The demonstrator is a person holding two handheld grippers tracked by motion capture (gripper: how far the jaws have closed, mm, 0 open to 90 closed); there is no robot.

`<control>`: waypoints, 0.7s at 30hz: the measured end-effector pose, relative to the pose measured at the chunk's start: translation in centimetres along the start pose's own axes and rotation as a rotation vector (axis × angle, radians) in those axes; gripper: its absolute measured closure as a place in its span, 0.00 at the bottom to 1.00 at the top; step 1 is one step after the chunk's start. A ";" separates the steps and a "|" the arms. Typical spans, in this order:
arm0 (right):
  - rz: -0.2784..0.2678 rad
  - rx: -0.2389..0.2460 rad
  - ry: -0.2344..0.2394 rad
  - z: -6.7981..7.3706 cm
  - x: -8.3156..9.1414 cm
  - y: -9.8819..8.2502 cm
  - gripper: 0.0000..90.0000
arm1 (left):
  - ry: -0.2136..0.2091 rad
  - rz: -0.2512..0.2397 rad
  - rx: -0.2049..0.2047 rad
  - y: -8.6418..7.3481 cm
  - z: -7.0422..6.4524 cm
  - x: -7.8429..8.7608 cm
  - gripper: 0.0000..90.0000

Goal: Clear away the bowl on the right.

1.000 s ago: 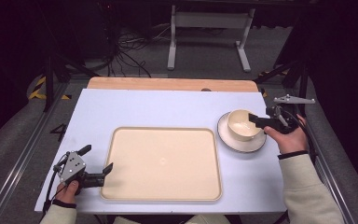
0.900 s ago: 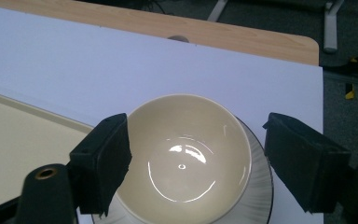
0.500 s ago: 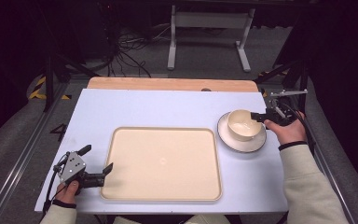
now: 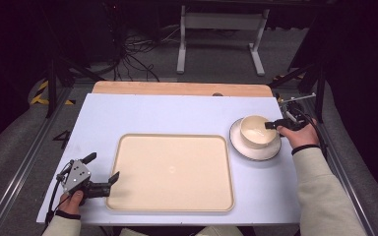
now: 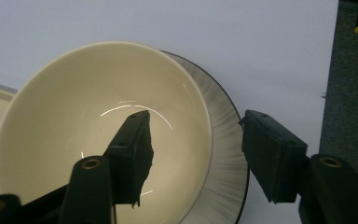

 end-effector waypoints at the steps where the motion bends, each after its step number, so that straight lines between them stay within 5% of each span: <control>1: 0.013 -0.001 0.007 -0.1 -0.3 -0.1 0.51 | 0.000 0.000 0.000 0.0 0.0 0.0 0.00; 5: 0.072 -0.006 0.009 -0.6 -1.5 -0.7 0.57 | 0.000 -0.002 0.000 0.0 0.0 0.0 0.00; 16: 0.120 -0.014 0.022 -0.7 -3.1 -1.2 0.66 | 0.001 -0.002 -0.001 0.0 0.0 0.0 0.00; 21: 0.168 -0.021 0.046 -0.6 -3.8 -1.6 0.82 | 0.000 -0.002 -0.001 0.0 0.0 0.0 0.00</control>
Point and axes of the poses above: each handheld gripper's, and its own axes: x roughly backward along the jaws, y roughly out of its top, z roughly to its left, the point moved 4 cm from there along -x, roughly forward along the jaws, and after that the axes turned 12 degrees about -z, right-handed, at the moved point
